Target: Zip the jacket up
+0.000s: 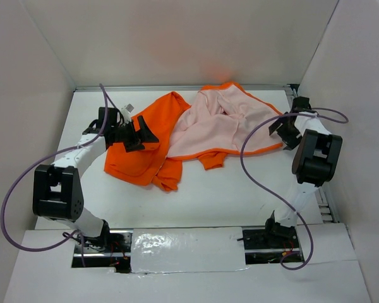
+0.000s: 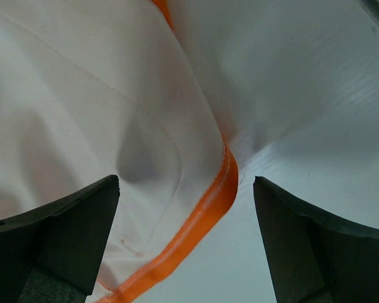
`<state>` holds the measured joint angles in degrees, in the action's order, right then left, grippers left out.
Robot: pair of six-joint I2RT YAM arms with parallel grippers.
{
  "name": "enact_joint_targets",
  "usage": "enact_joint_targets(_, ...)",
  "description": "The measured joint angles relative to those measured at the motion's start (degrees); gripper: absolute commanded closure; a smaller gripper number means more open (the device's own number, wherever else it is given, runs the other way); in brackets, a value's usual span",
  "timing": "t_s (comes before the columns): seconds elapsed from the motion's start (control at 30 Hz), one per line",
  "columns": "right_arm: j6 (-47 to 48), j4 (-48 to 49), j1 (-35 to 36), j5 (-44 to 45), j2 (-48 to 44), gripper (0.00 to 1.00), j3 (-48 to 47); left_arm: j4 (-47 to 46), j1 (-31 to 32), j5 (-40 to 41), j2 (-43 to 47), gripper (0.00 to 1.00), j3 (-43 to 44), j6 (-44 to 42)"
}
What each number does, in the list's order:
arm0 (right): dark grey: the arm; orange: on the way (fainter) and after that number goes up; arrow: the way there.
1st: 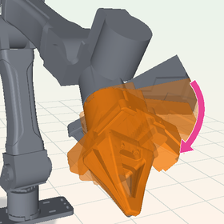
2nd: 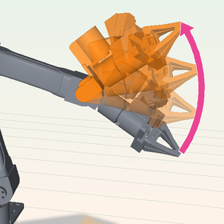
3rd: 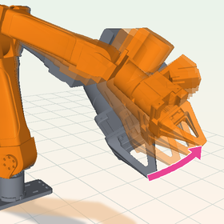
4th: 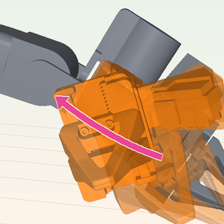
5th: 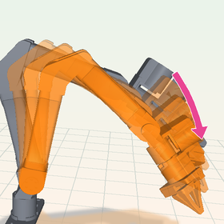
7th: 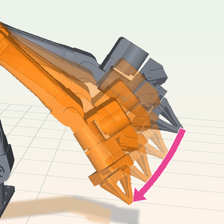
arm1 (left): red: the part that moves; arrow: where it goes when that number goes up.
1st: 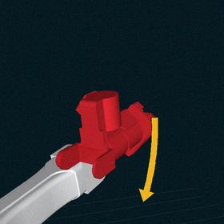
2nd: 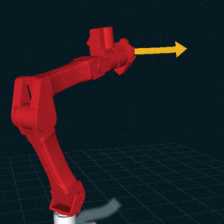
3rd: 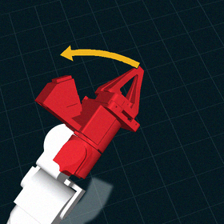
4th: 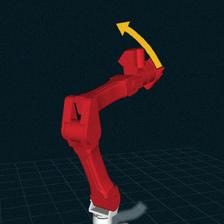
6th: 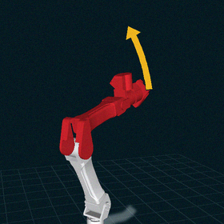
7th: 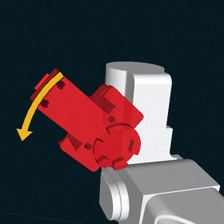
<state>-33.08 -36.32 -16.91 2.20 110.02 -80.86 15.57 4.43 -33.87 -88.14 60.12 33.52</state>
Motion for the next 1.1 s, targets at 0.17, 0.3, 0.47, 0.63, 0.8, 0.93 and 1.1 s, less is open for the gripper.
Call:
enact_joint_targets(0.17,-0.9,0.2,-0.2,0.4,4.3,0.64,-1.6,0.0,0.0,0.6,0.0,0.01,0.0,0.0)
enact_joint_targets(0.3,-1.0,0.6,-0.3,1.9,4.1,1.0,-1.8,0.2,-0.1,0.7,0.6,0.01,0.0,0.4)
enact_joint_targets(0.47,4.5,-1.1,2.9,8.1,-0.1,1.0,-4.7,0.5,-0.1,0.7,4.6,0.01,-0.6,1.5)
enact_joint_targets(0.63,15.5,-0.1,21.3,20.2,-12.1,1.0,-6.7,1.0,-0.2,1.3,10.4,0.01,-3.5,3.2)
enact_joint_targets(0.8,22.8,1.2,54.8,29.3,-17.8,0.98,-1.9,3.8,-0.6,3.4,13.0,0.01,-4.3,5.2)
enact_joint_targets(0.93,21.8,0.3,72.1,33.4,-11.3,0.57,7.3,5.2,-2.3,4.3,14.2,0.01,-5.5,6.3)
enact_joint_targets(1.1,16.7,-4.9,81.0,33.1,-8.2,0.14,17.9,6.1,-3.7,5.1,14.8,0.01,-6.9,7.5)
